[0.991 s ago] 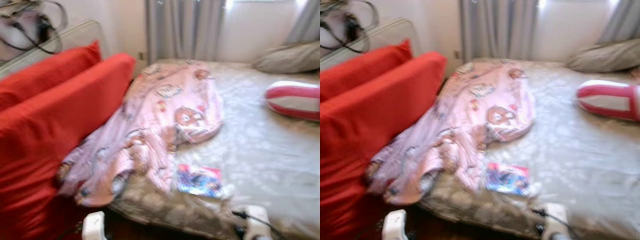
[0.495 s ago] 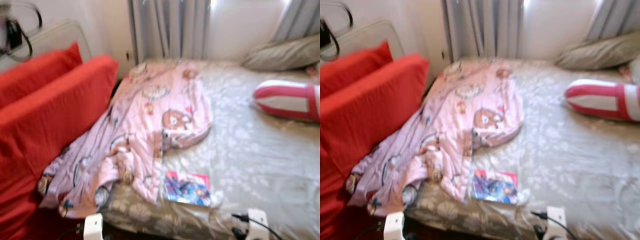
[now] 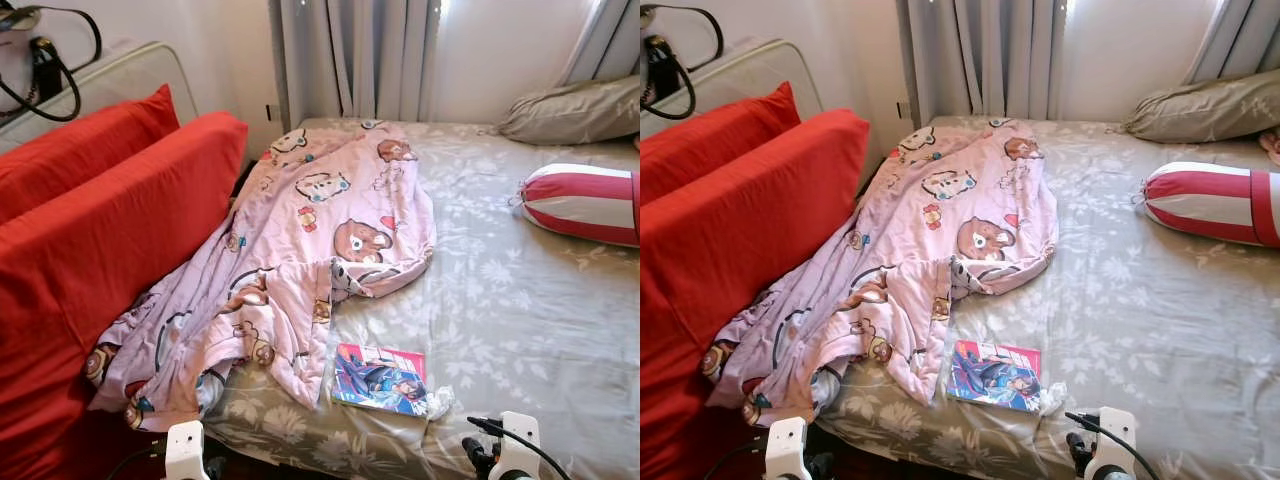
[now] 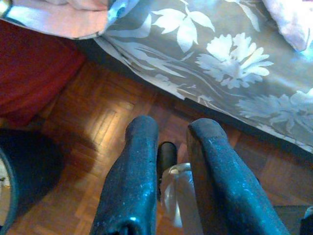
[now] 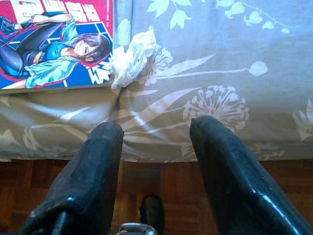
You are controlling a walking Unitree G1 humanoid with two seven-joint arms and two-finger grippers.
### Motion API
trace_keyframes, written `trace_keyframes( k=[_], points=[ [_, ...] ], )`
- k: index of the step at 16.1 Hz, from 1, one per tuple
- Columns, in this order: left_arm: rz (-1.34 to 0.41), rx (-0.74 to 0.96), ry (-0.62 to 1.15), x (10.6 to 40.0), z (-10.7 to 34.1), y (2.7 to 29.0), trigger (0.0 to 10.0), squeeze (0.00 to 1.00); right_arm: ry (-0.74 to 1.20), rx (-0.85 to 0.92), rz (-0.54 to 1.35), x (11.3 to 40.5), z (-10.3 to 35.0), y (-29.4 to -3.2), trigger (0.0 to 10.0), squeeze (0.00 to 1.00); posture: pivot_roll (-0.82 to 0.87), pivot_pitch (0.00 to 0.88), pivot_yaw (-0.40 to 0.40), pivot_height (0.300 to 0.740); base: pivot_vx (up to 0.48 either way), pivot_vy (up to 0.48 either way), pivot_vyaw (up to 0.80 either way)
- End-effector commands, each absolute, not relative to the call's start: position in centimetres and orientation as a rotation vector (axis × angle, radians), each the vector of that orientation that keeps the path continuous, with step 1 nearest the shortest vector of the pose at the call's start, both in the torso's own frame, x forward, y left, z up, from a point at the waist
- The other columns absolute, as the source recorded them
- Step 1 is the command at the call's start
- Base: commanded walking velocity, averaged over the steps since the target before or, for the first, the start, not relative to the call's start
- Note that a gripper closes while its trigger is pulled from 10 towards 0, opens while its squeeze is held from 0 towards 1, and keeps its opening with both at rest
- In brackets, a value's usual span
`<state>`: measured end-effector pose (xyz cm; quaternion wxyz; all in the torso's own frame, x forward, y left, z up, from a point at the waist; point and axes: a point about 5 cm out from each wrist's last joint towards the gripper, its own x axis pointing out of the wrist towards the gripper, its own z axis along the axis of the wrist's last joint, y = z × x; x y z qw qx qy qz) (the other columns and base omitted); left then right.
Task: Clean up the room
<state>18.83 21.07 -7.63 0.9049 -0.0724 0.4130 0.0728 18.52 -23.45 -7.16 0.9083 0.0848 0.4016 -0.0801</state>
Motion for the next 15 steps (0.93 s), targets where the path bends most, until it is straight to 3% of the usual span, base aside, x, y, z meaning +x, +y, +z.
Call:
trace_keyframes(
  k=[1,8,9,10,12,15],
  points=[
    [0.159,-0.147,0.846,18.5,-7.7,21.4,10.0,0.0,0.831,0.187,-0.168,18.0,-7.4,-23.2,10.0,0.0,-0.02,0.0,0.063,0.74,0.0,0.0,0.0],
    [0.218,-0.148,0.785,17.2,-8.0,21.5,10.0,0.0,0.777,0.148,-0.163,16.6,-7.7,-23.4,10.0,0.0,-0.03,0.0,0.082,0.74,0.0,0.0,0.0],
    [0.217,-0.124,0.665,19.8,-6.4,22.0,10.0,0.0,0.774,0.147,-0.16,16.5,-7.7,-23.4,10.0,0.0,-0.03,0.0,0.079,0.74,0.0,0.0,0.0],
    [0.202,-0.077,0.436,24.4,-2.6,22.7,10.0,0.0,0.773,0.136,-0.145,16.2,-7.8,-23.3,10.0,0.0,-0.03,0.0,0.08,0.74,0.0,0.0,0.0],
    [0.199,-0.054,0.313,25.8,-0.8,23.0,10.0,0.0,0.781,0.072,-0.078,15.7,-7.9,-23.2,10.0,0.0,-0.03,0.0,0.066,0.74,0.0,0.0,0.0],
    [0.154,-0.048,0.209,26.4,0.4,22.7,10.0,0.0,0.737,0.109,-0.106,15.0,-7.9,-23.4,10.0,0.0,-0.04,0.0,0.055,0.74,0.0,0.0,0.0]
  ],
)
